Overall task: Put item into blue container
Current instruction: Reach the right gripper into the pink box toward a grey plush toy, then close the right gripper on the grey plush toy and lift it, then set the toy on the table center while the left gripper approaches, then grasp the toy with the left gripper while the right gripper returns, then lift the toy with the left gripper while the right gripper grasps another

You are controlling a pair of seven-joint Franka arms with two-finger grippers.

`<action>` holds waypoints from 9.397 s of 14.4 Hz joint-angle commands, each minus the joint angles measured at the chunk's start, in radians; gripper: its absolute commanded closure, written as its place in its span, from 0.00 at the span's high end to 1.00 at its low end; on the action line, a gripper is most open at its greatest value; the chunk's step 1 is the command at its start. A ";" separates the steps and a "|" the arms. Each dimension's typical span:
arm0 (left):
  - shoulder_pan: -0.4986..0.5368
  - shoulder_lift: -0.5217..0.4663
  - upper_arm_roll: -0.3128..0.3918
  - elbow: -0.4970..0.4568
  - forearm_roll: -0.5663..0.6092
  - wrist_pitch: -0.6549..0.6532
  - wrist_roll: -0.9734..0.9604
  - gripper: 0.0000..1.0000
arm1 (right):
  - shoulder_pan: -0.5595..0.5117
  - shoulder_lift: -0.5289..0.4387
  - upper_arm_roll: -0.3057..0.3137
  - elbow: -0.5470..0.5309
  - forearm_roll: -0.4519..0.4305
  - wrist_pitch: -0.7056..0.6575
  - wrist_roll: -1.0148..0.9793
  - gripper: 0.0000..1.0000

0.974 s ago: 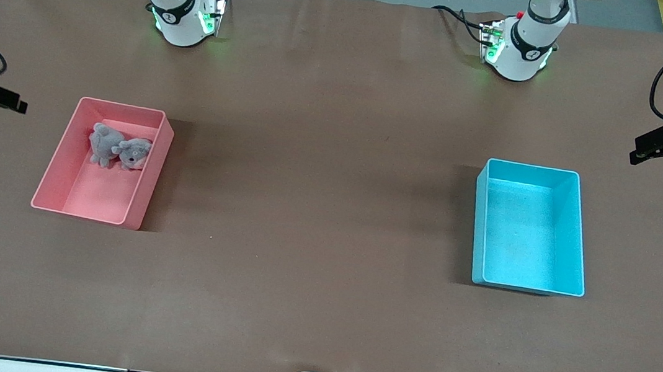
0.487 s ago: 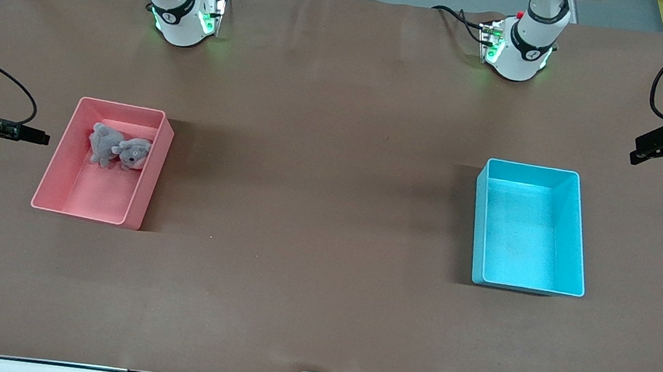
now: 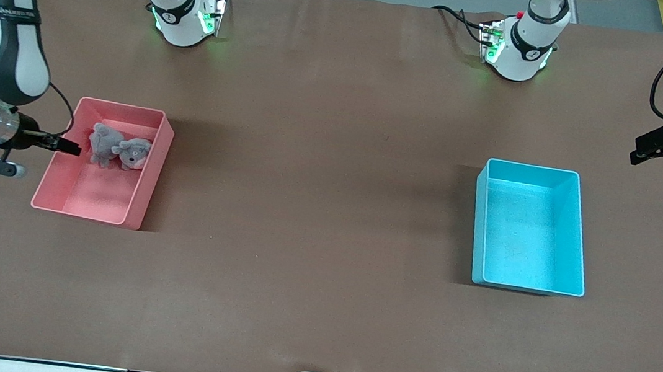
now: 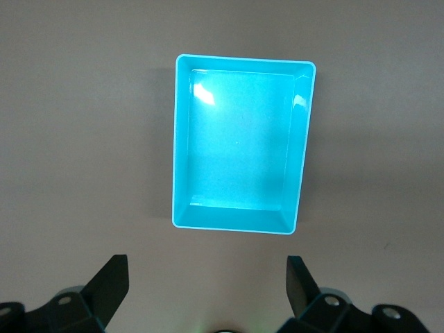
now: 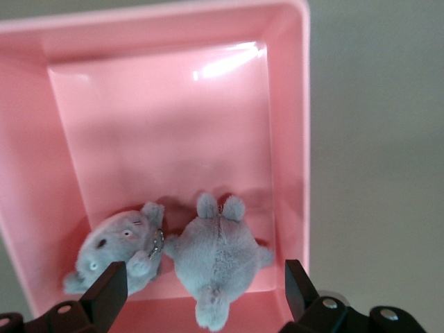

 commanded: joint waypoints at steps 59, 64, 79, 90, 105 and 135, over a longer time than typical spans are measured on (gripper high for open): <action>0.005 0.011 -0.002 0.005 0.006 0.069 0.013 1.00 | 0.400 0.093 0.019 0.304 0.207 -0.336 0.853 0.03; -0.031 0.014 -0.029 0.003 0.010 0.071 0.012 1.00 | 0.638 0.217 0.019 0.311 0.248 -0.053 1.194 0.03; -0.033 0.143 -0.080 -0.018 -0.026 0.066 -0.004 1.00 | 0.934 0.558 0.017 0.594 0.232 0.183 1.711 0.24; -0.044 0.140 -0.256 -0.194 -0.112 0.323 -0.270 1.00 | 0.833 0.532 0.016 0.685 0.098 0.016 1.437 1.00; -0.438 0.468 -0.285 -0.136 0.019 0.741 -0.855 1.00 | 0.369 0.099 0.016 0.282 0.101 -0.221 0.679 1.00; -0.578 0.775 -0.276 -0.052 0.197 1.074 -1.125 0.99 | 0.069 0.051 0.019 -0.254 0.399 0.206 0.194 1.00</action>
